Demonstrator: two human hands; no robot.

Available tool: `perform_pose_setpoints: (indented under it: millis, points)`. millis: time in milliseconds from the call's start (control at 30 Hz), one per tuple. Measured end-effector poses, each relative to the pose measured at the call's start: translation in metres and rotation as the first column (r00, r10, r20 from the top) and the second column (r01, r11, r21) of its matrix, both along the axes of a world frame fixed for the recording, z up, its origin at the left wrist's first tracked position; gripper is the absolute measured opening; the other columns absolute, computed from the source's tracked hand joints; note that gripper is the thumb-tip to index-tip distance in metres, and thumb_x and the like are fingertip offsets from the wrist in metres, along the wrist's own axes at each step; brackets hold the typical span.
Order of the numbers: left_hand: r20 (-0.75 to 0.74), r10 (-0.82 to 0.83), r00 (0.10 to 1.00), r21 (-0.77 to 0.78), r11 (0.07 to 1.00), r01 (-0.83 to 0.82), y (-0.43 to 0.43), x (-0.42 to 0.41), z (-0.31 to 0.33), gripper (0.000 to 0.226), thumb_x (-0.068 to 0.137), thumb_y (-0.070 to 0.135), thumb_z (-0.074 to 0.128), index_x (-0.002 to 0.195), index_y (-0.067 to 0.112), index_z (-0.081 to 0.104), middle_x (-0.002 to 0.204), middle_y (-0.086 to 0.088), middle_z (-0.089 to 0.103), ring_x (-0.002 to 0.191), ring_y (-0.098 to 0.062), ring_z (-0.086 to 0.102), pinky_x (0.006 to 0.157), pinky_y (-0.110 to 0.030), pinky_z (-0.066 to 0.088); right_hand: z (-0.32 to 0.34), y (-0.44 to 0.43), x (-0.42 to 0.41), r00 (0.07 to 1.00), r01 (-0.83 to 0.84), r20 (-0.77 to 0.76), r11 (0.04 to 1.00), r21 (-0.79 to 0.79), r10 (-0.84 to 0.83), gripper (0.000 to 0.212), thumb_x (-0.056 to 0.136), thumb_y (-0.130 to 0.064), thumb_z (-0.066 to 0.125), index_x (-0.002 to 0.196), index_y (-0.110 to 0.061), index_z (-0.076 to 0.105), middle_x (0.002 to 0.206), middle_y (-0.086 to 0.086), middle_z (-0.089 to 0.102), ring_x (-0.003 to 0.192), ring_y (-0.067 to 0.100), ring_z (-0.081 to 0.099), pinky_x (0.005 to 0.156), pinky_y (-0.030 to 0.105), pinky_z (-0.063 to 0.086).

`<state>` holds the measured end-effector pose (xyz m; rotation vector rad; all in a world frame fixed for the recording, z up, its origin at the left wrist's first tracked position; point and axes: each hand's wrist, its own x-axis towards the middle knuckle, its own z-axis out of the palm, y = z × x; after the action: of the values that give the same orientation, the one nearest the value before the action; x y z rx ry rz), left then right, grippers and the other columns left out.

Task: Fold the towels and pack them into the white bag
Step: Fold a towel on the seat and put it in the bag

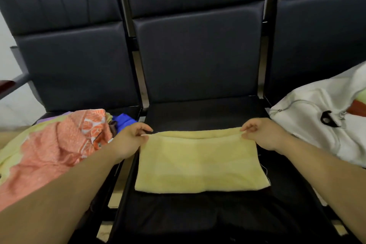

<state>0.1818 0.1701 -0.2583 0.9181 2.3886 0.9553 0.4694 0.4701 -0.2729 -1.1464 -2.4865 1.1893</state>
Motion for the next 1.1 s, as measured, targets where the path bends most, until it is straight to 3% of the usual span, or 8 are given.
perform_pose_setpoints:
  millis: [267, 467, 633, 733, 867, 967, 1033, 1100]
  points:
    - [-0.140, 0.093, 0.986, 0.005, 0.996, -0.094, 0.035, -0.020, -0.042, 0.023, 0.097, 0.003, 0.054, 0.097, 0.026, 0.057, 0.091, -0.004, 0.068, 0.076, -0.020, 0.062, 0.062, -0.027, 0.047, -0.033, 0.024, -0.028, 1.000, -0.002, 0.028, 0.982, 0.187, -0.004, 0.010, 0.092, -0.024, 0.068, 0.097, -0.031, 0.064, 0.092, -0.008, 0.066, 0.088, 0.013, 0.063, 0.078, 0.029, 0.047]
    - [-0.336, 0.125, 0.933, -0.069, 0.985, -0.157, 0.039, -0.023, -0.056, 0.028, 0.093, 0.008, 0.060, 0.087, 0.034, 0.051, 0.080, 0.003, 0.064, 0.072, -0.017, 0.062, 0.063, -0.029, 0.045, -0.044, 0.026, -0.031, 0.998, 0.058, 0.019, 0.977, 0.207, -0.064, 0.010, 0.091, -0.026, 0.068, 0.096, -0.032, 0.063, 0.091, -0.013, 0.065, 0.086, 0.009, 0.061, 0.077, 0.030, 0.046]
    - [-0.343, 0.215, 0.915, 0.018, 0.975, -0.222, 0.043, -0.019, -0.060, 0.022, 0.093, 0.016, 0.067, 0.112, 0.021, 0.057, 0.087, 0.007, 0.058, 0.074, -0.007, 0.054, 0.063, -0.017, 0.035, -0.048, 0.022, -0.033, 0.995, 0.098, -0.009, 0.964, 0.247, -0.099, 0.014, 0.090, -0.022, 0.068, 0.104, -0.024, 0.066, 0.091, -0.009, 0.063, 0.087, 0.014, 0.060, 0.075, 0.027, 0.042]
    - [-0.328, 0.252, 0.910, 0.041, 0.967, -0.253, 0.040, -0.007, -0.050, 0.038, 0.091, 0.023, 0.069, 0.126, 0.021, 0.055, 0.114, -0.001, 0.053, 0.093, -0.015, 0.055, 0.084, -0.027, 0.045, -0.049, 0.016, -0.028, 0.995, 0.098, -0.026, 0.929, 0.357, -0.095, 0.028, 0.089, -0.021, 0.069, 0.116, -0.021, 0.063, 0.110, -0.001, 0.055, 0.093, 0.019, 0.057, 0.082, 0.033, 0.049]
    - [-0.435, 0.059, 0.898, -0.072, 0.992, -0.100, 0.041, 0.032, -0.026, 0.036, 0.091, 0.030, 0.070, 0.124, 0.030, 0.055, 0.121, 0.005, 0.048, 0.110, -0.016, 0.053, 0.092, -0.030, 0.045, -0.038, 0.002, -0.019, 0.995, -0.096, 0.010, 0.876, 0.472, 0.104, 0.027, 0.090, -0.020, 0.067, 0.116, -0.024, 0.064, 0.116, -0.005, 0.055, 0.101, 0.015, 0.055, 0.082, 0.029, 0.046]
    - [-0.130, -0.170, 0.977, -0.181, 0.973, 0.145, 0.050, 0.073, -0.024, 0.029, 0.097, 0.037, 0.063, 0.123, 0.036, 0.049, 0.110, 0.010, 0.055, 0.088, -0.008, 0.060, 0.070, -0.023, 0.048, -0.035, -0.010, -0.014, 0.934, -0.352, 0.204, 0.848, 0.397, 0.292, 0.032, 0.093, -0.027, 0.063, 0.125, -0.029, 0.059, 0.120, -0.010, 0.057, 0.110, 0.013, 0.056, 0.092, 0.031, 0.048]
    - [-0.029, -0.346, 0.938, -0.265, 0.907, 0.327, 0.053, 0.092, -0.034, 0.041, 0.098, 0.045, 0.058, 0.135, 0.033, 0.044, 0.120, 0.008, 0.057, 0.097, -0.011, 0.061, 0.081, -0.027, 0.051, -0.034, -0.013, -0.011, 0.887, -0.432, 0.343, 0.820, 0.375, 0.310, 0.038, 0.093, -0.034, 0.061, 0.130, -0.030, 0.056, 0.125, -0.010, 0.057, 0.115, 0.014, 0.055, 0.097, 0.031, 0.047]
    - [-0.117, -0.489, 0.865, -0.436, 0.807, 0.397, 0.058, 0.096, -0.043, 0.053, 0.097, 0.055, 0.054, 0.140, 0.028, 0.040, 0.133, 0.005, 0.053, 0.119, -0.017, 0.053, 0.099, -0.032, 0.045, -0.029, -0.016, -0.006, 0.860, -0.457, 0.414, 0.809, 0.369, 0.297, 0.039, 0.093, -0.038, 0.060, 0.130, -0.030, 0.055, 0.124, -0.010, 0.056, 0.113, 0.014, 0.055, 0.095, 0.030, 0.047]
